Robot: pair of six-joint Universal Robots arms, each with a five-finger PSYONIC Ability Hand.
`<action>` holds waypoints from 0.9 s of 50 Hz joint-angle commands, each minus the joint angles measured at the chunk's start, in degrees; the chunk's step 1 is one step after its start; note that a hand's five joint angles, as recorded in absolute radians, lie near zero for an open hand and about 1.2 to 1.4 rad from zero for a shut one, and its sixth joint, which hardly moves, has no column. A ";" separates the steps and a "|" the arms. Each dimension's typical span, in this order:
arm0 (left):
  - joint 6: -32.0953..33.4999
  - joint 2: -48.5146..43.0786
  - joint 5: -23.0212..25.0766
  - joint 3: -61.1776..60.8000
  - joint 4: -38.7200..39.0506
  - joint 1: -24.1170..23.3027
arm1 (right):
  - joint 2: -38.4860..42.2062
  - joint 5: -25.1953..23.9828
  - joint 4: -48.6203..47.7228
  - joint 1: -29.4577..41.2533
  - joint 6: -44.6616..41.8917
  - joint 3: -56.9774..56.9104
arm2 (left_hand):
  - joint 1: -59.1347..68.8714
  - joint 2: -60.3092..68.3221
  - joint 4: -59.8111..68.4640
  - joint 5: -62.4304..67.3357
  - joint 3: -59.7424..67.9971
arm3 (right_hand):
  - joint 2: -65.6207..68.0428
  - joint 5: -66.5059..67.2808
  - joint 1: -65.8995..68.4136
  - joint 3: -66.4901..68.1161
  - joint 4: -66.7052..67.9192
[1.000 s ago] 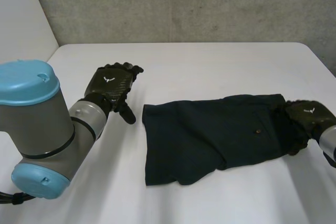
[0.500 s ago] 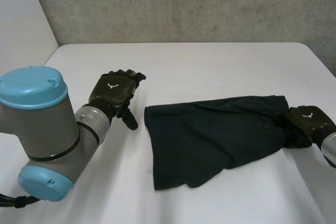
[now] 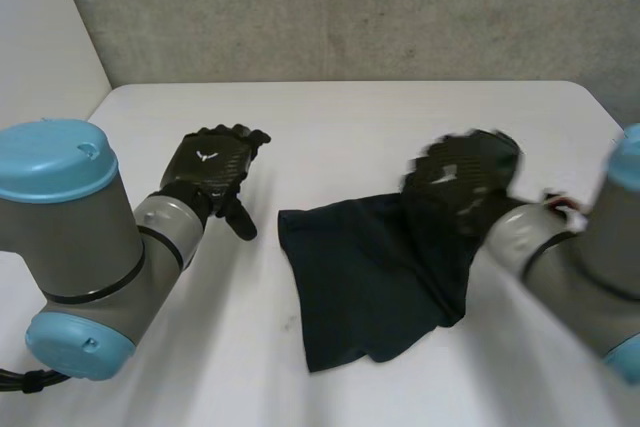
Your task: Fold the shorts.
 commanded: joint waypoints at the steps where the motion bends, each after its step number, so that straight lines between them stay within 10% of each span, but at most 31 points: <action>1: 0.00 0.57 -0.10 0.00 -0.08 0.07 | 6.81 0.58 0.06 15.20 -9.47 -0.17 | -0.73 -1.62 -1.77 -2.70 -2.24 | 12.26 14.29 25.76 11.00 11.67; 7: 0.00 0.58 -0.10 0.09 -0.08 0.15 | 10.59 -0.65 -0.12 19.52 -10.27 1.77 | -0.77 -1.66 -1.82 -2.75 -2.28 | 8.99 11.02 22.49 7.73 8.40; 10: 0.00 0.58 -0.10 0.09 -0.08 0.15 | 9.98 -1.35 -0.47 19.35 -9.48 1.86 | -0.77 -1.66 -1.82 -2.75 -2.28 | -37.78 -35.75 -24.29 -39.04 -38.38; 16: 0.00 0.75 -0.10 0.79 0.01 0.15 | 3.14 -2.41 -2.05 17.86 -1.32 1.94 | -0.77 -1.66 -1.82 -2.75 -2.28 | -57.74 -55.71 -44.24 -59.00 -58.33; 29: -4.47 1.37 -0.10 5.98 0.01 -1.86 | -9.70 -1.97 -0.31 5.13 40.69 0.63 | -0.77 -1.66 -1.82 -2.75 -2.28 | -57.74 -55.71 -44.24 -59.00 -58.33; 45: -11.87 -10.40 -2.91 15.91 -5.25 -10.39 | -1.46 -1.97 8.49 -3.33 49.41 -5.78 | 0.28 -0.61 -0.76 -1.69 -1.23 | -57.74 -55.71 -44.24 -59.00 -58.33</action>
